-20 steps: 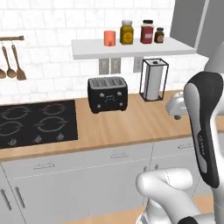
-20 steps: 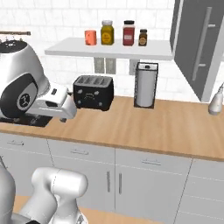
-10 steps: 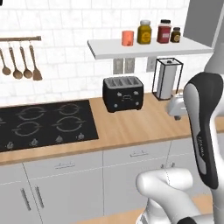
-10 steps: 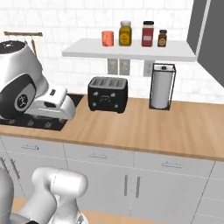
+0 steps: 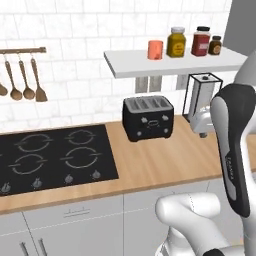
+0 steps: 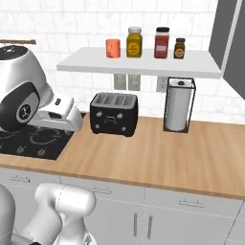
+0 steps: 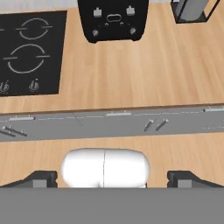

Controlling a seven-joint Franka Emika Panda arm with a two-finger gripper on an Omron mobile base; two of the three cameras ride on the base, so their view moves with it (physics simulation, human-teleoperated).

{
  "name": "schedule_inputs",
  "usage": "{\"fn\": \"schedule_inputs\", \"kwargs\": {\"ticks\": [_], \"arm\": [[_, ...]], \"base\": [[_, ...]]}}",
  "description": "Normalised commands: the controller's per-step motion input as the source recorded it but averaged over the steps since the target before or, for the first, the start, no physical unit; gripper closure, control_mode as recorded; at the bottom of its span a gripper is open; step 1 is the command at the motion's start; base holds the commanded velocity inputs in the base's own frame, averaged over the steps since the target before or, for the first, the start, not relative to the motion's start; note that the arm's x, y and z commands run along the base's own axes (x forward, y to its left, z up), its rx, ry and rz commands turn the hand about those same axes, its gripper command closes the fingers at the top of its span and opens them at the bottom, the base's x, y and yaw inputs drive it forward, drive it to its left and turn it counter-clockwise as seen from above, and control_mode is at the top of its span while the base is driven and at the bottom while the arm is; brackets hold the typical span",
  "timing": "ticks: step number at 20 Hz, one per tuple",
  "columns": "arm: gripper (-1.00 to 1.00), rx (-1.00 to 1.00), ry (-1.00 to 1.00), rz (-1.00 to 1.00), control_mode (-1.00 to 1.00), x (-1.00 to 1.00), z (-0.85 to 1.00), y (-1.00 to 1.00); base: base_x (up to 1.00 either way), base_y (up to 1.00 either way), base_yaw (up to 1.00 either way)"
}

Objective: Gather all objects into one cabinet and sort the glasses and bowls to opposite sides.

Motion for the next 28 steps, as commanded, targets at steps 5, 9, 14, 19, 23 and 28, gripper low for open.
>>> {"fn": "schedule_inputs", "kwargs": {"ticks": [5,9,14,19,23,28], "arm": [[-1.00,0.00,0.00,0.00,1.00,0.00,0.00,0.00],[-1.00,0.00,0.00,0.00,1.00,0.00,0.00,0.00],[-1.00,0.00,-0.06,0.00,-1.00,0.00,-0.01,-0.01],[-1.00,0.00,-0.28,0.00,-1.00,0.01,0.43,-0.06],[-1.00,0.00,-0.24,-0.01,-1.00,0.22,0.64,-0.01],[-1.00,0.00,-0.11,-0.06,-1.00,0.40,0.39,0.01]], "base": [[0.38,-0.05,0.00],[0.21,-0.02,0.00],[0.01,0.00,0.00],[0.00,0.00,0.00],[0.00,0.00,0.00],[0.00,0.00,0.00]]}}
